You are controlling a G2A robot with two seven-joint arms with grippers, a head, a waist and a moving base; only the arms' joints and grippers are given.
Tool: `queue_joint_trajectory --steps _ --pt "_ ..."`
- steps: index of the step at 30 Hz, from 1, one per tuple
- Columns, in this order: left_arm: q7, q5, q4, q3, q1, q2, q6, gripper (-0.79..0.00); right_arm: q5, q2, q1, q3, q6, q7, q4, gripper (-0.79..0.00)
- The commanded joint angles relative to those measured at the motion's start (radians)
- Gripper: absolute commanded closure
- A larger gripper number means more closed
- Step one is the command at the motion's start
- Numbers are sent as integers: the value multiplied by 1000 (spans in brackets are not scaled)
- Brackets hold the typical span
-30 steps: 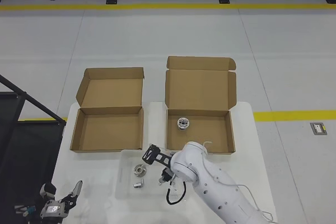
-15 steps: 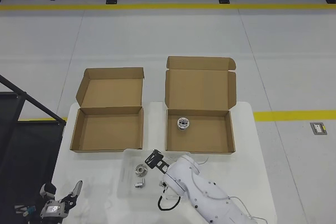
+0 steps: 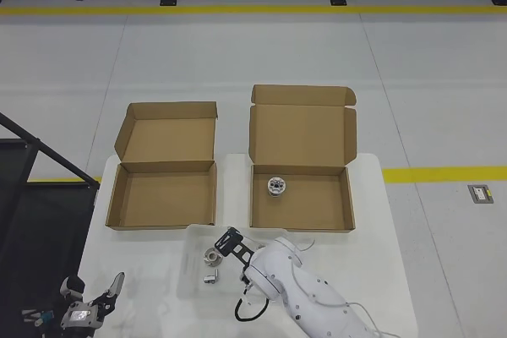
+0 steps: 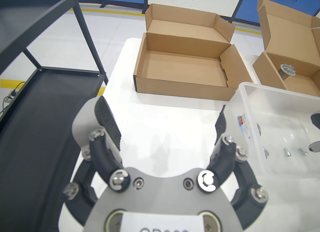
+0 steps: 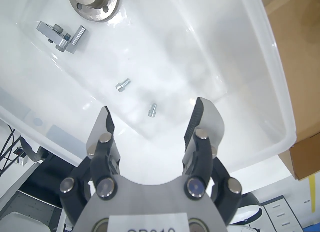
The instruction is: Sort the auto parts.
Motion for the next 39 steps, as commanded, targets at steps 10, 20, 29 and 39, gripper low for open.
queue_joint_trajectory --steps 10,20,29,39 --pt "0 0 0 0 0 0 0 -785 -33 -3 -42 3 83 -32 -21 -785" --pt "0 0 0 0 0 0 0 -785 4 -17 -45 45 186 6 28 -594" --pt "0 0 0 0 0 0 0 -785 50 -30 -20 72 210 15 109 -388" --pt "0 0 0 0 0 0 0 -785 97 -44 -5 82 219 35 169 -326"
